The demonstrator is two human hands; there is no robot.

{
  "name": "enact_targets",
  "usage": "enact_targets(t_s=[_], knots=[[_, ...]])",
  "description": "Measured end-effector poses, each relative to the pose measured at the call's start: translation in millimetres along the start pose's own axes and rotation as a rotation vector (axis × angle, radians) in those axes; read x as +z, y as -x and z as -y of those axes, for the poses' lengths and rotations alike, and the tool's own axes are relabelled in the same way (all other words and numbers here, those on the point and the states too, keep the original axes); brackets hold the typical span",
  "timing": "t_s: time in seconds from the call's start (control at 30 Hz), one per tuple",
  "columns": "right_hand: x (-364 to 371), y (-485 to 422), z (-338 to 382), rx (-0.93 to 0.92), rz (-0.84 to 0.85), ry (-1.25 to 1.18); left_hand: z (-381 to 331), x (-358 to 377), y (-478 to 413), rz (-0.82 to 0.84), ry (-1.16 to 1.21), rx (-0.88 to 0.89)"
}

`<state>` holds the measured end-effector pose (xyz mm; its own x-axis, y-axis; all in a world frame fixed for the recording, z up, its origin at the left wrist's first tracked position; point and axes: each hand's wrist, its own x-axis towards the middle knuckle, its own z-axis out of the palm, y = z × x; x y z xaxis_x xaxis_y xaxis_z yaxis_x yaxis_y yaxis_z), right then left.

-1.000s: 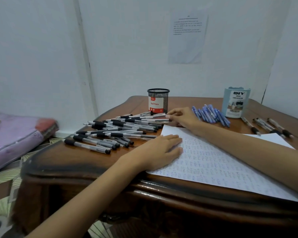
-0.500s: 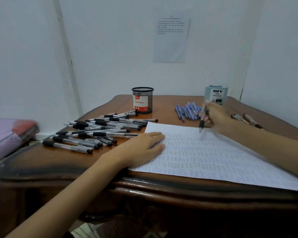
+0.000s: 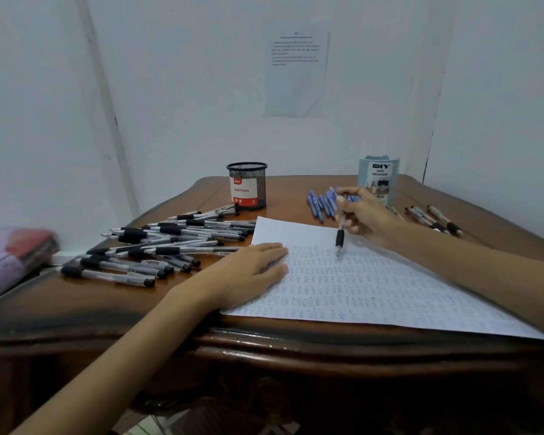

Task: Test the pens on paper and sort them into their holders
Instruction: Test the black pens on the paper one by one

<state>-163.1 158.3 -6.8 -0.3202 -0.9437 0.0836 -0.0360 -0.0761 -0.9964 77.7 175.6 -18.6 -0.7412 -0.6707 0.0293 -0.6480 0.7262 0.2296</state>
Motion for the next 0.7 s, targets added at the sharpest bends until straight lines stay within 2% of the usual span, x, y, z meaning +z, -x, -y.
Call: enact_targets(t_s=[0.27,0.47,0.6,0.7], knots=[[-4.3,4.4,12.5,0.093,0.253,-0.180,-0.5,0.0,1.0,0.000,0.000,-0.002],[-8.6,2.8,10.0,0.062,0.098,-0.489,0.2,0.4,-0.2,-0.002,-0.007,-0.003],[-5.2,6.8,22.2,0.014,0.115,-0.414,0.8,1.0,0.2,-0.008,0.002,-0.004],[-6.0,5.4,21.1,0.032,0.093,-0.445,1.2,1.3,0.3,-0.010,0.001,-0.006]])
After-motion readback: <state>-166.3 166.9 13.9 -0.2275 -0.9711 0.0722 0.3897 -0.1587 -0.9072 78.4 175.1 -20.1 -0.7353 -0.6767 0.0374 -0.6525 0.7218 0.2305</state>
